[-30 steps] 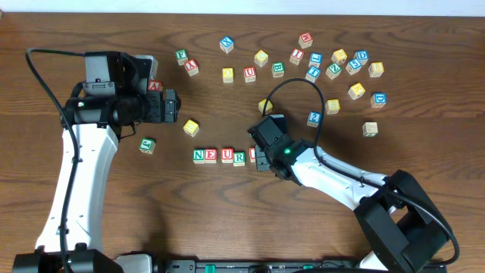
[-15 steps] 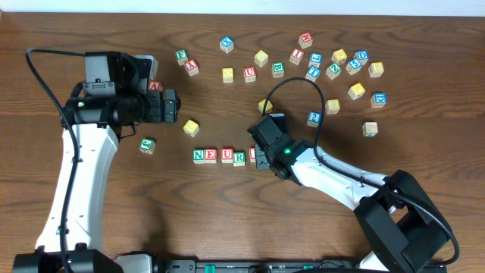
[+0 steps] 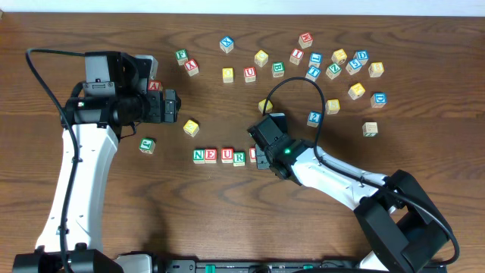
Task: Spell out NEURIPS
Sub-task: 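Lower the blue P block to the right of the red I block, then open the right gripper and lift away from the P block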
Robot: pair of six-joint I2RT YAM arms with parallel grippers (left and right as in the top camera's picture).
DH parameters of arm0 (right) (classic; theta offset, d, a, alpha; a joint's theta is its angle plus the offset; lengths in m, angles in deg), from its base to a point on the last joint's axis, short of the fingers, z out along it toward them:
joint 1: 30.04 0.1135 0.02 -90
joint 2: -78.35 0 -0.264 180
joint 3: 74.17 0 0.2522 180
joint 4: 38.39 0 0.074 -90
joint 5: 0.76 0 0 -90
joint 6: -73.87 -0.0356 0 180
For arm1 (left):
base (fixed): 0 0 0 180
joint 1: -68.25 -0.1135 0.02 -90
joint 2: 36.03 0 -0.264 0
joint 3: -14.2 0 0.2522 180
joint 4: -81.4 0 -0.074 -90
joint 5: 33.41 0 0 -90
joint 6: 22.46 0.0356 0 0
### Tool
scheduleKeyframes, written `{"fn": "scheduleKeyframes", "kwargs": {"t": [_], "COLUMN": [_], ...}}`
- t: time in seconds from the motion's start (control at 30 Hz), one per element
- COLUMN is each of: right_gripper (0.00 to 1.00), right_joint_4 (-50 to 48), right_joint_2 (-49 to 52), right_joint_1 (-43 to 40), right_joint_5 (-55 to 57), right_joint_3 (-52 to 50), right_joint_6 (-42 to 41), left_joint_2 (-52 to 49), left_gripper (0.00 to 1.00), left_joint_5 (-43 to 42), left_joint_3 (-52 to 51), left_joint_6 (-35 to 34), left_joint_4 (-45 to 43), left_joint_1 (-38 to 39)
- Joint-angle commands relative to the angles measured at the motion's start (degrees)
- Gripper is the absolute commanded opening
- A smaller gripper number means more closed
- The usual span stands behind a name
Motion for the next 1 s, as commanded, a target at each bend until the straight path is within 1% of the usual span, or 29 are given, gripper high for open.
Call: {"fn": "scheduleKeyframes", "kwargs": {"t": [0.0,0.3,0.67,0.97], "right_gripper": [0.33,0.31,0.32,0.32], "right_joint_4": [0.00,3.26,4.85,8.31], "right_joint_2": [0.48,0.48,0.46,0.46], "right_joint_1": [0.24,0.24,0.24,0.24], "right_joint_5": [1.25,1.05,1.07,4.17], "right_joint_3": [-0.02,3.13,5.29,11.67], "right_joint_6": [0.33,0.33,0.74,2.27], "left_joint_2": [-0.07,-0.07,-0.07,-0.07], "left_gripper": [0.98,0.98,0.98,0.98], "left_joint_5": [-0.85,-0.85,-0.85,-0.85], "left_joint_3": [1.27,1.27,1.27,1.27], "left_joint_6": [1.18,1.18,1.18,1.18], "left_joint_4": [0.00,0.00,0.00,0.00], "left_joint_1": [-0.13,-0.13,-0.13,-0.13]}}
